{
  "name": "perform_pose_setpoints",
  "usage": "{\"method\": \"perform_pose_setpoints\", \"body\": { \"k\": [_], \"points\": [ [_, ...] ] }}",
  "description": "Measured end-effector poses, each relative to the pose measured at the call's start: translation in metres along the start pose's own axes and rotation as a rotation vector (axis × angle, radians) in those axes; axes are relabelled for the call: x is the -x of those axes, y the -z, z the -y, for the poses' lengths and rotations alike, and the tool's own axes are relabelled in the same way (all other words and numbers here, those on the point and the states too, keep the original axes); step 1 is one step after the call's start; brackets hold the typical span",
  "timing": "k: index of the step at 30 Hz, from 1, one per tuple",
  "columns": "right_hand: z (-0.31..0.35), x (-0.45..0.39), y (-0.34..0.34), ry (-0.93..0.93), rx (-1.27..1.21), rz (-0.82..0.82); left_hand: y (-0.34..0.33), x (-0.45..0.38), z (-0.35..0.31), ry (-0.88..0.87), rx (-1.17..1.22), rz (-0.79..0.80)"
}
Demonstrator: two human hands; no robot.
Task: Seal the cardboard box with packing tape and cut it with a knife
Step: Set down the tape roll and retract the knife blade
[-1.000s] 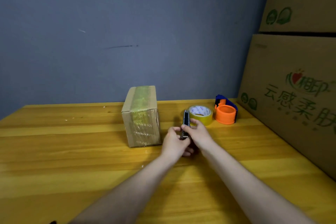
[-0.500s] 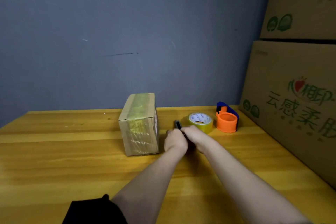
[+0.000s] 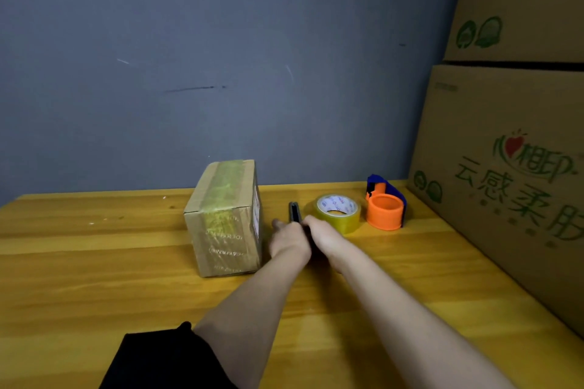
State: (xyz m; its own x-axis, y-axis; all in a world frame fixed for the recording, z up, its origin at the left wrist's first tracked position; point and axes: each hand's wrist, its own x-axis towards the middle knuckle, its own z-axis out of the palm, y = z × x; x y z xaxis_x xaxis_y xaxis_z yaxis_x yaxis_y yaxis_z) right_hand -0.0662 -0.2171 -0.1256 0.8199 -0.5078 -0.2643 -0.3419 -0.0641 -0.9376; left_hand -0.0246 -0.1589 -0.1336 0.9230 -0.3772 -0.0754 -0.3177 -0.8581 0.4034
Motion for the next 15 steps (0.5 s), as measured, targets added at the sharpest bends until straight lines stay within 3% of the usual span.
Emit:
{"method": "perform_pose_setpoints", "body": {
  "k": [6, 15],
  "points": [
    [0.001, -0.003, -0.010, 0.034, 0.135, -0.039, 0.002, 0.002, 0.001, -0.018, -0.076, 0.040],
    [0.006, 0.028, -0.002, 0.024, 0.092, -0.073, 0.029, 0.017, 0.005, 0.010, 0.006, 0.243]
  ]
}}
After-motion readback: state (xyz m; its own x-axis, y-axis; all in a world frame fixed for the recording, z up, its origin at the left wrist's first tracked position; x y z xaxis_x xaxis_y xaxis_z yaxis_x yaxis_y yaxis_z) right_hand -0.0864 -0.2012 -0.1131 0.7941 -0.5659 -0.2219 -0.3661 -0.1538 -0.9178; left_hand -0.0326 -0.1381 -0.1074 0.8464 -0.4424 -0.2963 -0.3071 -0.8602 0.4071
